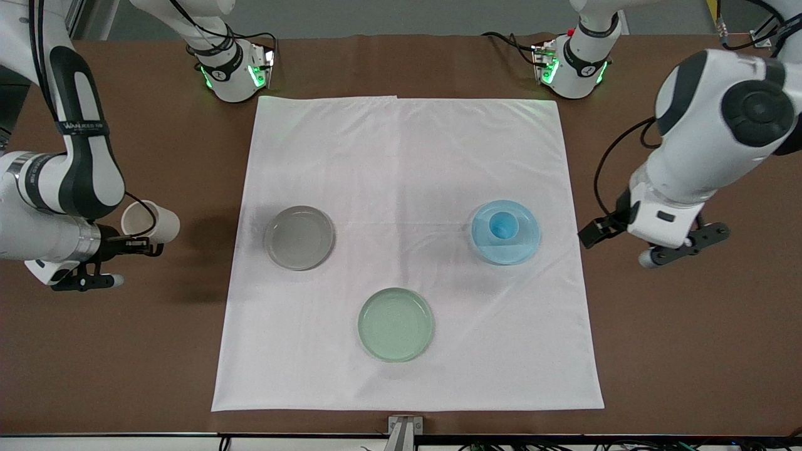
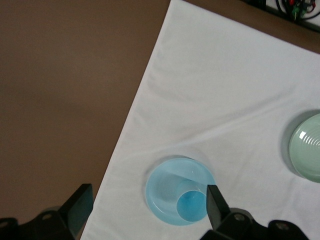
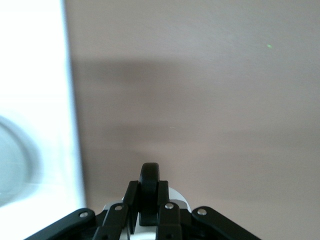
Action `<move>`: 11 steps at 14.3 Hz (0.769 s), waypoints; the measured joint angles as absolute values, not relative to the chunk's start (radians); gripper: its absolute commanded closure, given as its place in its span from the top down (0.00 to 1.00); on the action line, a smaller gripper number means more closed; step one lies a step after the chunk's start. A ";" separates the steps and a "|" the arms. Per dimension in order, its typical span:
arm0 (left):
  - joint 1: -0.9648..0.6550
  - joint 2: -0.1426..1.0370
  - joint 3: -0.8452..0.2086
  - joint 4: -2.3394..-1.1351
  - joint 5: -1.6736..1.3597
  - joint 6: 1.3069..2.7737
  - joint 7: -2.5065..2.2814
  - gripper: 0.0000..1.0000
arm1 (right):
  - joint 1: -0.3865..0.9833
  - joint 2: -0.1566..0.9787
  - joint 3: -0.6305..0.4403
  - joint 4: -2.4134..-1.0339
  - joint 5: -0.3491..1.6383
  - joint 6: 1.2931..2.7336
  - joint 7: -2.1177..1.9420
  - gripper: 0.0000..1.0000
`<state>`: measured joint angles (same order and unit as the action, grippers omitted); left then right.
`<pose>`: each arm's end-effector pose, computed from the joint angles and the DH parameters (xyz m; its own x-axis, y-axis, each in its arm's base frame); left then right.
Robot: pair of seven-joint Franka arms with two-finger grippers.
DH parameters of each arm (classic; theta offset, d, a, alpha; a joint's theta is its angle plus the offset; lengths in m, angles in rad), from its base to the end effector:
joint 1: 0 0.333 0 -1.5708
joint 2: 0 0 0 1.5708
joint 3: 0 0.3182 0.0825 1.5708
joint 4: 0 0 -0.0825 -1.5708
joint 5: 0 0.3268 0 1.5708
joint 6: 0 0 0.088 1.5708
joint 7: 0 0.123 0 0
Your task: Place blue cup in blue plate and white mug in gray plate
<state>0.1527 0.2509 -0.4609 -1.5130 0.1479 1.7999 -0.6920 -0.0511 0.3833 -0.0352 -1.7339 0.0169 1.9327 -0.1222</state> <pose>0.5686 -0.1346 0.5323 0.9296 0.3617 0.0703 0.3618 -0.9322 0.0125 0.5797 -0.0469 0.3610 0.9829 0.0315 -0.1817 0.0276 -0.9993 -0.0236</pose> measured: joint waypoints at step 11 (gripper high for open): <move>0.272 0.096 -0.461 -1.451 0.150 1.637 -0.453 1.00 | 0.302 0.450 -0.029 -1.746 0.090 2.081 0.302 0.05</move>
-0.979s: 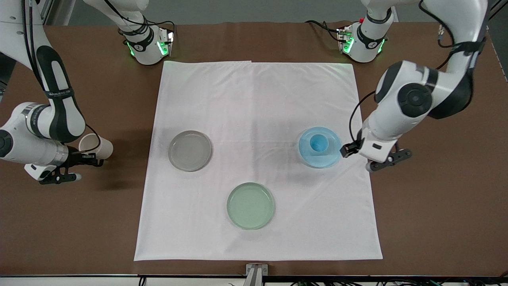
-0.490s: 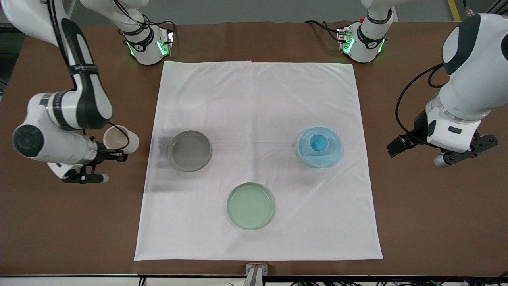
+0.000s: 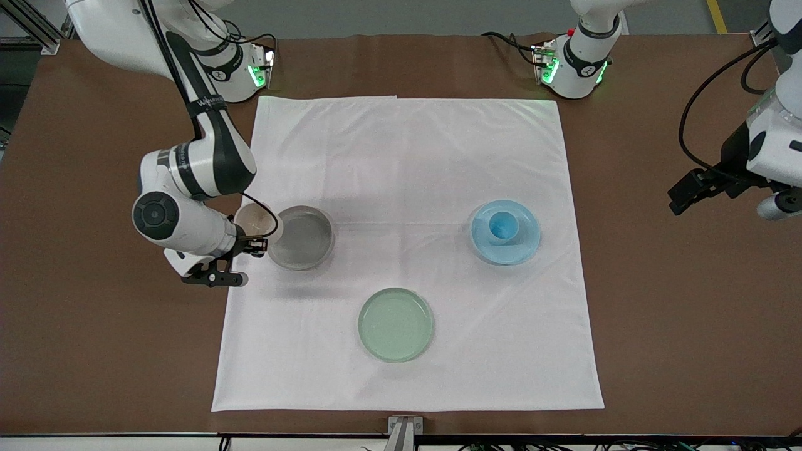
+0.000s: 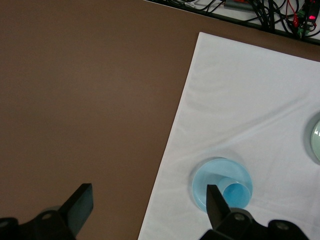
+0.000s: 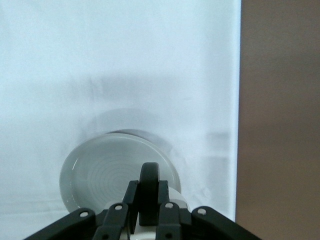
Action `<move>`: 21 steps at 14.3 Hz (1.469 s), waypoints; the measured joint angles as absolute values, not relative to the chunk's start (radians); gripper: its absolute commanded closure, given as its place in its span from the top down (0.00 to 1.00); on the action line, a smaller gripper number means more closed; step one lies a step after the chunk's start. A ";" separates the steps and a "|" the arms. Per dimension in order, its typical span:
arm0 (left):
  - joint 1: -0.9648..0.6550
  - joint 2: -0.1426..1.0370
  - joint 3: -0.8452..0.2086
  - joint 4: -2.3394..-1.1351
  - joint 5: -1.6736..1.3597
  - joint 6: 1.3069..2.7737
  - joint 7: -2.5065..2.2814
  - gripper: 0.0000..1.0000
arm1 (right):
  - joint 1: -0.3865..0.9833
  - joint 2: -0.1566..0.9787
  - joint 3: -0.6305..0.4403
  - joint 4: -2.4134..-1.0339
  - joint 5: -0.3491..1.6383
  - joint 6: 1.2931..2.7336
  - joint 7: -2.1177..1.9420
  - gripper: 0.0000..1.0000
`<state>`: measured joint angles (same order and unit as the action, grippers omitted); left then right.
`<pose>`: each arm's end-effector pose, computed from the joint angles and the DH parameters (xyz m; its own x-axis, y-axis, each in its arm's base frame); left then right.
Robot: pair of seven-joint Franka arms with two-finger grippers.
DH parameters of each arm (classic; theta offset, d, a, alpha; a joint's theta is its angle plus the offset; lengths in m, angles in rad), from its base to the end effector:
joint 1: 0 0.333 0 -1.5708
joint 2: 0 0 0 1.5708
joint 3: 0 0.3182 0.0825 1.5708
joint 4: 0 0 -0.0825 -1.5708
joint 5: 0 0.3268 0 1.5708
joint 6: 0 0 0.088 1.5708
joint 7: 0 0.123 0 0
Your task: Place blue cup in blue plate and white mug in gray plate
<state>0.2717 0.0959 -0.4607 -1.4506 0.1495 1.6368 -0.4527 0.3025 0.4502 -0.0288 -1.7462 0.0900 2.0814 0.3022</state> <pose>0.5294 -0.0699 0.6233 0.9569 0.2563 0.1363 0.2653 -0.9628 -0.0523 0.5751 0.1692 0.3271 0.9891 -0.0727 -0.1284 -0.0763 -0.9968 -0.0232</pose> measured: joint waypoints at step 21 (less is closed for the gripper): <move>-0.008 -0.021 -0.112 -1.498 0.006 1.479 -0.190 1.00 | 0.381 0.471 -0.050 -1.711 0.098 1.977 0.387 1.00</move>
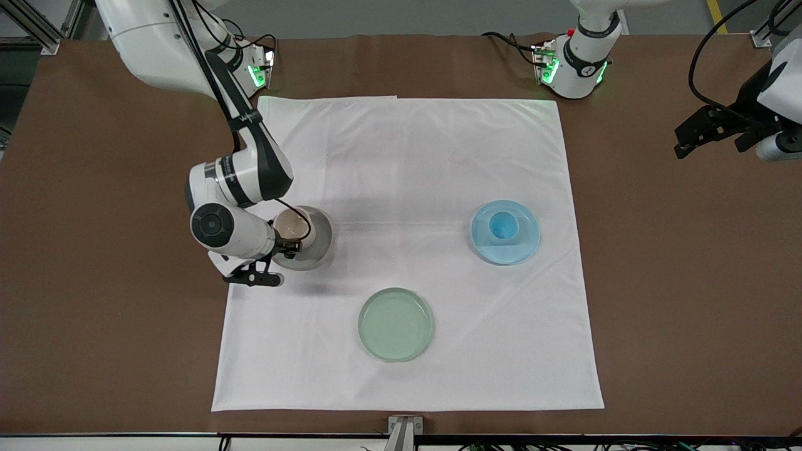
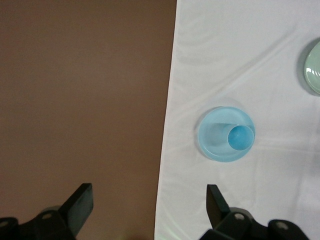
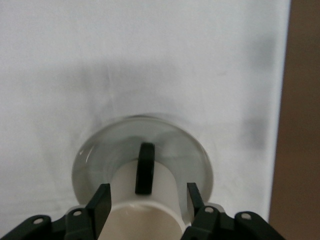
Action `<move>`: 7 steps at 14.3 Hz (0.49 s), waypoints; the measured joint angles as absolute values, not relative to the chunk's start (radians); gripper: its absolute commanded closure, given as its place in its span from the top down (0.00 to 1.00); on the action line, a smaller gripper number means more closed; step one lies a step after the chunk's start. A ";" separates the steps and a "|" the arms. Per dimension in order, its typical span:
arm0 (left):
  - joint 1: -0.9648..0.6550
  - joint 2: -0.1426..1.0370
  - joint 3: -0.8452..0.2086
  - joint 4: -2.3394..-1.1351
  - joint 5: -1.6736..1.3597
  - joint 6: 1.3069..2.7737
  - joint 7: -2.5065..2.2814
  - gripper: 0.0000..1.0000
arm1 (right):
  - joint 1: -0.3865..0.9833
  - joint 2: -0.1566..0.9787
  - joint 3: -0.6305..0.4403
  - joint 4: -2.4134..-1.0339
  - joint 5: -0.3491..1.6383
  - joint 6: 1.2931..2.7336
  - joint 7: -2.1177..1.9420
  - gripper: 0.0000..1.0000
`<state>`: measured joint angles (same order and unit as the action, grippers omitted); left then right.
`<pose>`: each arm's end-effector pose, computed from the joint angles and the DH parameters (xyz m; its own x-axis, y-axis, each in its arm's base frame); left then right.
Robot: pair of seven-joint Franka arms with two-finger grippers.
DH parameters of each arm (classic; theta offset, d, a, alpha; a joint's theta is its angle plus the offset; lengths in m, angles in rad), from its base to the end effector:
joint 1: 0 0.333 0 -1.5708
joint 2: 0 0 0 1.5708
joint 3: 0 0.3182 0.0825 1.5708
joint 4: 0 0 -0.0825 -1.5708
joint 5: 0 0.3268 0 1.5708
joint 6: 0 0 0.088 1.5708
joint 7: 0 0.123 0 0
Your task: Place blue cup in blue plate and white mug in gray plate
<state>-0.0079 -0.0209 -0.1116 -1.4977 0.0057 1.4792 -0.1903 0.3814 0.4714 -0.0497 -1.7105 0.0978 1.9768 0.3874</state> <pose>0.4783 -0.0574 0.6428 0.9974 0.0713 0.0037 0.0713 -0.9974 -0.0074 0.5584 0.2035 0.3212 0.9724 -0.1006 -0.2104 -0.0977 -0.9949 0.0237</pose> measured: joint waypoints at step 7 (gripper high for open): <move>-0.012 -0.138 -0.133 -1.638 -0.003 1.493 -0.185 1.00 | 0.201 0.033 -0.063 -1.758 0.089 1.536 0.340 1.00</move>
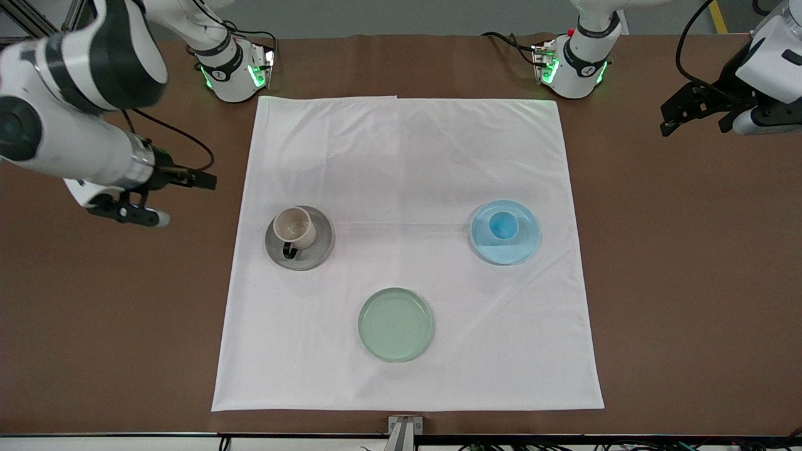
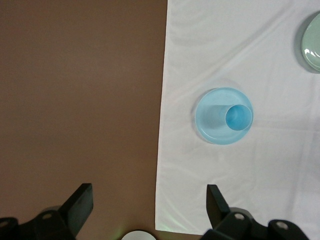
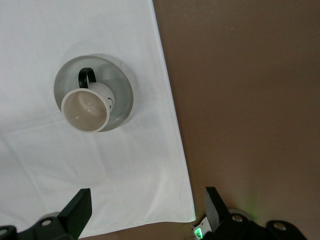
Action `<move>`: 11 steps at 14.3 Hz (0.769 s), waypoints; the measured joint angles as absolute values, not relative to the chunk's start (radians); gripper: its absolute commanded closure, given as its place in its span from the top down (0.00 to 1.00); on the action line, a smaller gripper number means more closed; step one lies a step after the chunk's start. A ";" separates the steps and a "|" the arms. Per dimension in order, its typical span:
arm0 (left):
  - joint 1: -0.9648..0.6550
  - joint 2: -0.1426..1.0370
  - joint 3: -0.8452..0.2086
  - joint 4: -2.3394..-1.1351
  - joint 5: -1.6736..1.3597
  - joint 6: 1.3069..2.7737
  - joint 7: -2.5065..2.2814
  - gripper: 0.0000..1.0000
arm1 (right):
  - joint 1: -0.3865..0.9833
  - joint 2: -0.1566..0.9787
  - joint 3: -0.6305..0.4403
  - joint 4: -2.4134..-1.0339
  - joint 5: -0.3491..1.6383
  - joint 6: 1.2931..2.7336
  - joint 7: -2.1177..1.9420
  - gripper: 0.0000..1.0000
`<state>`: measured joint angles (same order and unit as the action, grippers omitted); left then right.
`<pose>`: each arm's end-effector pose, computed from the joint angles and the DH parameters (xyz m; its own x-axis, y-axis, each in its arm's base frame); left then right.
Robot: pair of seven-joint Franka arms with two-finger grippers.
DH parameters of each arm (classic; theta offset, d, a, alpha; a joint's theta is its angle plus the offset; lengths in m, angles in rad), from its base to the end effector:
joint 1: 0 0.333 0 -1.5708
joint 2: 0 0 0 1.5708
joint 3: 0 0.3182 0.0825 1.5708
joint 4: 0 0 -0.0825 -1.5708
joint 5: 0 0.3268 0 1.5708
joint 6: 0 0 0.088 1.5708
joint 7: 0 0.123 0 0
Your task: Place blue cup in blue plate and white mug in gray plate
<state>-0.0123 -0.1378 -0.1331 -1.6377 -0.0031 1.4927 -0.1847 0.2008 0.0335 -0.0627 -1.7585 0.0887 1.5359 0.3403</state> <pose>0.4401 -0.0700 0.6407 0.9992 0.0404 -0.0055 0.0403 -0.9991 -0.0164 0.4779 0.0781 0.5163 0.9423 -0.2023 -0.2668 -0.2085 -0.9780 0.0050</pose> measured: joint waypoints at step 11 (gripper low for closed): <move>-0.012 -0.141 -0.170 -1.652 0.022 1.509 -0.229 1.00 | -0.035 -0.073 -0.056 -1.721 0.039 1.595 0.004 1.00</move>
